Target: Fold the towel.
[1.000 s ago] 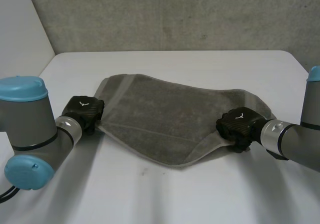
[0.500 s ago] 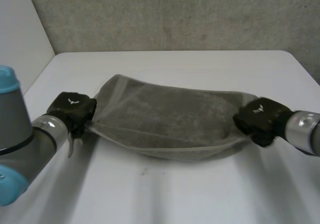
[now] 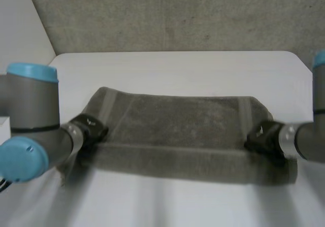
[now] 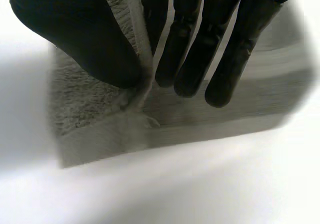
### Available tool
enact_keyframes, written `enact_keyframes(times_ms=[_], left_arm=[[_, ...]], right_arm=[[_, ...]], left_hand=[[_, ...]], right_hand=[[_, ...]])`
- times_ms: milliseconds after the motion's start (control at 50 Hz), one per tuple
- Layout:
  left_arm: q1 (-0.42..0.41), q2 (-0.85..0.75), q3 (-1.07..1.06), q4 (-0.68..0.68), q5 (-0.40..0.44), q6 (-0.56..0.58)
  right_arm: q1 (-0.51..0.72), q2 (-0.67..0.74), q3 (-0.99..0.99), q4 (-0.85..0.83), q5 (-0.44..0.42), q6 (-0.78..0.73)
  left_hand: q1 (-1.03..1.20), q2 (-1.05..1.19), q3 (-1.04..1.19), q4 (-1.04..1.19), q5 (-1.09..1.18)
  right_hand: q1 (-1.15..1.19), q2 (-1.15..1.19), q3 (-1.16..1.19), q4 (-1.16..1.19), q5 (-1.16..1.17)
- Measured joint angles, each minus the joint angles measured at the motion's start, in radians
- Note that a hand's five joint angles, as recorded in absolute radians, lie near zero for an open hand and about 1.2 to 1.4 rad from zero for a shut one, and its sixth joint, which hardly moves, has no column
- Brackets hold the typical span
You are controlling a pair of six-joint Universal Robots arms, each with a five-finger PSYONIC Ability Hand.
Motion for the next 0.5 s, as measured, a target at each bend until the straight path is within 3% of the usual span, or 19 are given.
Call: enact_keyframes(times_ms=[180,240,260,300,400,500], left_arm=[[-0.008,-0.102,0.471,0.043,-0.020,0.055],[-0.011,-0.111,0.724,0.163,-0.031,0.027],[-0.011,-0.111,0.724,0.163,-0.031,0.027],[-0.010,-0.099,0.835,0.295,-0.033,-0.026],[-0.005,-0.057,0.858,0.441,-0.029,-0.121],[0.000,-0.021,0.724,0.452,-0.014,-0.176]], right_arm=[[0.046,0.051,-0.406,-0.245,0.023,0.111],[0.056,0.020,-0.534,-0.478,0.023,0.177],[0.056,0.020,-0.534,-0.478,0.023,0.177],[0.060,-0.025,-0.554,-0.655,0.023,0.213],[0.061,-0.080,-0.501,-0.795,0.019,0.234],[0.061,-0.103,-0.371,-0.785,0.006,0.237]], left_hand=[[0.000,0.000,0.000,0.000,0.000],[0.000,0.000,0.000,0.000,0.000],[0.000,0.000,0.000,0.000,0.000],[0.007,0.000,0.000,0.000,0.000],[0.008,0.000,0.000,0.000,0.003],[0.009,0.000,0.000,0.000,0.005]], right_hand=[[0.000,0.000,0.000,0.000,0.001],[0.000,0.000,0.003,0.001,0.001],[0.000,0.000,0.003,0.001,0.001],[0.000,0.000,0.003,0.001,0.001],[0.000,0.000,0.003,0.001,0.004],[0.000,0.000,0.003,0.001,0.006]])
